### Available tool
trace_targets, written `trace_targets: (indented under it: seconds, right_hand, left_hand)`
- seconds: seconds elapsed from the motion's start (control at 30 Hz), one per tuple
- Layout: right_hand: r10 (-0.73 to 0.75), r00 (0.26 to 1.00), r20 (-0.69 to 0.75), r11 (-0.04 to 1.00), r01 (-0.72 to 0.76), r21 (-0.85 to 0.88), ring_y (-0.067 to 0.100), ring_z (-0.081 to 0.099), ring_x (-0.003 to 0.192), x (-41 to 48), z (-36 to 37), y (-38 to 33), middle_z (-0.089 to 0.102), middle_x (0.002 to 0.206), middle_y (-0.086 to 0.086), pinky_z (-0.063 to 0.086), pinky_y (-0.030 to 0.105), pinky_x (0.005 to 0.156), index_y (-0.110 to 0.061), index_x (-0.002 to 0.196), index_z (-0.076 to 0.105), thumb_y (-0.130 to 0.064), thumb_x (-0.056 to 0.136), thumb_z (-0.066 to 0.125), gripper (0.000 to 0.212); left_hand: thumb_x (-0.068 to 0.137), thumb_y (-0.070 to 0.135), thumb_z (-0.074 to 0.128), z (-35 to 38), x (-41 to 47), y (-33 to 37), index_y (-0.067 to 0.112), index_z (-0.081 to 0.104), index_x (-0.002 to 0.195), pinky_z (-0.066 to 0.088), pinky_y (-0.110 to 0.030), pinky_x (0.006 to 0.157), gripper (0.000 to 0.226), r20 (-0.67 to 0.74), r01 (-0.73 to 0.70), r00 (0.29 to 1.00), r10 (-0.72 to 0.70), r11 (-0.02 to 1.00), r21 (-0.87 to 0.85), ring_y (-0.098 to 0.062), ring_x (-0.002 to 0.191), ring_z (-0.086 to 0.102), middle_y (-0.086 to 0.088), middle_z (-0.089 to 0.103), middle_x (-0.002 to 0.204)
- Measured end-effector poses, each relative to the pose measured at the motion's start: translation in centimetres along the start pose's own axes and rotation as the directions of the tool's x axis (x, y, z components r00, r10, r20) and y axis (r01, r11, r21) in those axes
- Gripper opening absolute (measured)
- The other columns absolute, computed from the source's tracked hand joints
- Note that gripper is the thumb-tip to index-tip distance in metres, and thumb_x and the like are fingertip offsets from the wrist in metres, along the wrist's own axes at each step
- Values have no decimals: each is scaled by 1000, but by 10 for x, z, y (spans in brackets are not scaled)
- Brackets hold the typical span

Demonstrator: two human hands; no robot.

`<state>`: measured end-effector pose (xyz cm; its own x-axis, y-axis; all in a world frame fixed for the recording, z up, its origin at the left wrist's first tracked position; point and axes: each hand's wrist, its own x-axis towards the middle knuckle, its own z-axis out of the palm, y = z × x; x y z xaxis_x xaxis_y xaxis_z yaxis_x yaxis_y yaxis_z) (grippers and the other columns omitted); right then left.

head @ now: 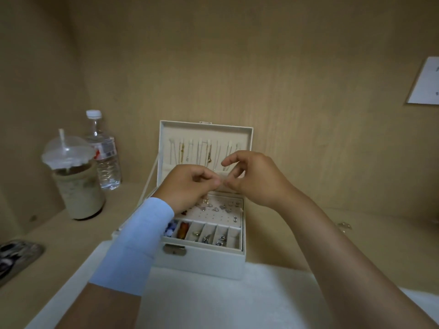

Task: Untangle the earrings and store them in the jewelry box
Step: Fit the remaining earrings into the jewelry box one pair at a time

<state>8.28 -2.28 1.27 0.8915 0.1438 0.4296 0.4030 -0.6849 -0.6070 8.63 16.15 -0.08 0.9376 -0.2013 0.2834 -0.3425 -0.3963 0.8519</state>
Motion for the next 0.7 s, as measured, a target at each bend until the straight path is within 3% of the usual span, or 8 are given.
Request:
trace_targets:
  seconds: [0.13, 0.27, 0.4, 0.57, 0.7]
  right_hand:
    - [-77, 997, -1, 989, 76, -125, -9, 57, 62, 4, 11, -10, 71, 78, -17, 55, 29, 71, -37, 108, 69, -24, 83, 75, 29]
    - [-128, 992, -8, 981, 125, -146, -14, 56, 65, 5, 15, -12, 71, 79, -19, 50, 24, 68, -35, 107, 72, -25, 83, 77, 26]
    - [-87, 994, -64, 991, 93, 91, -8, 56, 55, 7, 17, -3, 75, 84, -10, 40, 8, 59, -25, 100, 77, -16, 83, 81, 20]
    - [-15, 997, -72, 930, 40, 366, -5, 58, 53, 2, 15, 5, 75, 78, -7, 45, 9, 58, -14, 93, 79, -4, 79, 82, 17]
    - [-7, 997, -71, 889, 38, 456, 0, 57, 53, -1, 13, 14, 76, 74, -4, 48, 17, 57, -13, 93, 79, -3, 80, 80, 16]
  left_hand:
    - [85, 18, 74, -11, -2, -9, 24, 78, 88, 60, -29, 73, 8, -13, 10, 1000, -11, 999, -37, -12, 68, 69, 2, 76, 84]
    - [84, 19, 76, -12, 1, -15, 28, 78, 84, 59, -28, 73, 9, -33, -8, 999, 7, 999, -38, -11, 70, 68, 5, 75, 80]
    - [88, 18, 71, -7, 2, -14, 22, 77, 90, 57, -26, 67, 7, -62, -26, 998, 18, 992, -126, -6, 65, 63, 3, 75, 82]
    - [93, 15, 64, 3, 4, -10, 15, 75, 92, 49, -22, 56, 10, 4, 48, 999, -49, 959, -278, -5, 57, 58, 7, 72, 76]
    - [93, 15, 64, 10, 7, -12, 13, 75, 93, 47, -25, 56, 11, 73, 105, 994, -83, 919, -379, -10, 62, 58, 3, 73, 82]
